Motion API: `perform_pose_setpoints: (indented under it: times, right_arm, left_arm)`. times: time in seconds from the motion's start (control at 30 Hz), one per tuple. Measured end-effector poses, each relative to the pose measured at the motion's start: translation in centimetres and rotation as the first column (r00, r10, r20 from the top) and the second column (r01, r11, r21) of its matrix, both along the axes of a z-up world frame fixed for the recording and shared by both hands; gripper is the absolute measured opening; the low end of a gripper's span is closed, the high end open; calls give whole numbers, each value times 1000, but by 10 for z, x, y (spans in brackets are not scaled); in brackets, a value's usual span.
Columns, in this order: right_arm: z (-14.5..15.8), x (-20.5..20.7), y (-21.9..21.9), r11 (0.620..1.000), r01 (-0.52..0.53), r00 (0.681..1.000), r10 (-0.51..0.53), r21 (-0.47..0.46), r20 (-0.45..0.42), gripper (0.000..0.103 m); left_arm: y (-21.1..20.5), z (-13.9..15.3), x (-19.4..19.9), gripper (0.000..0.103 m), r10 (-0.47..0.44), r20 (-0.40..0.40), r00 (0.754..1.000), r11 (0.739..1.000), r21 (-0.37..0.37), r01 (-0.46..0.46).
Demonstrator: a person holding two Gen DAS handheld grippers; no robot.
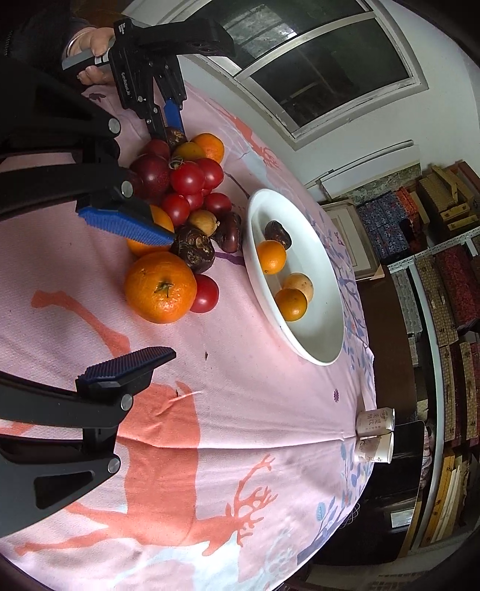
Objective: Organize fruits
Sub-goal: 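Grasp a dark brown fruit with the left tool while the right tool grasps a small orange, then place both held fruits on the white plate and open both tools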
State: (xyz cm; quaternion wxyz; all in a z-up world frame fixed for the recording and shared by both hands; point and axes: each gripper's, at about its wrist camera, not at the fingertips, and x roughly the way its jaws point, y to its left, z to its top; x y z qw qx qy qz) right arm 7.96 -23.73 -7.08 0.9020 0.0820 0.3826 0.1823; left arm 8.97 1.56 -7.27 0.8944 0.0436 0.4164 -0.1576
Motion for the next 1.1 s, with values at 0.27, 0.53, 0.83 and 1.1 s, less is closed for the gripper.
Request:
perform_pose_setpoints:
  times: [0.27, 0.53, 0.83, 1.1]
  right_arm:
    - [-4, 1, 13, 999, -44, 999, 44, -19, -13, 57]
    - [-11, 14, -6, 994, 0, 997, 8, 109, -79, 42]
    - [12, 2, -10, 993, -1, 1000, -2, 119, 27, 42]
    - [52, 55, 2, 991, -25, 997, 15, 133, 69, 42]
  left_arm:
    - [-6, 20, -26, 41, -41, 48, 998, 998, -52, 44]
    - [-11, 18, -29, 41, -51, 34, 998, 997, -55, 53]
    - [-3, 36, -26, 41, -39, 85, 996, 994, -94, 47]
    - [-13, 71, 34, 41, -50, 142, 989, 993, -96, 64]
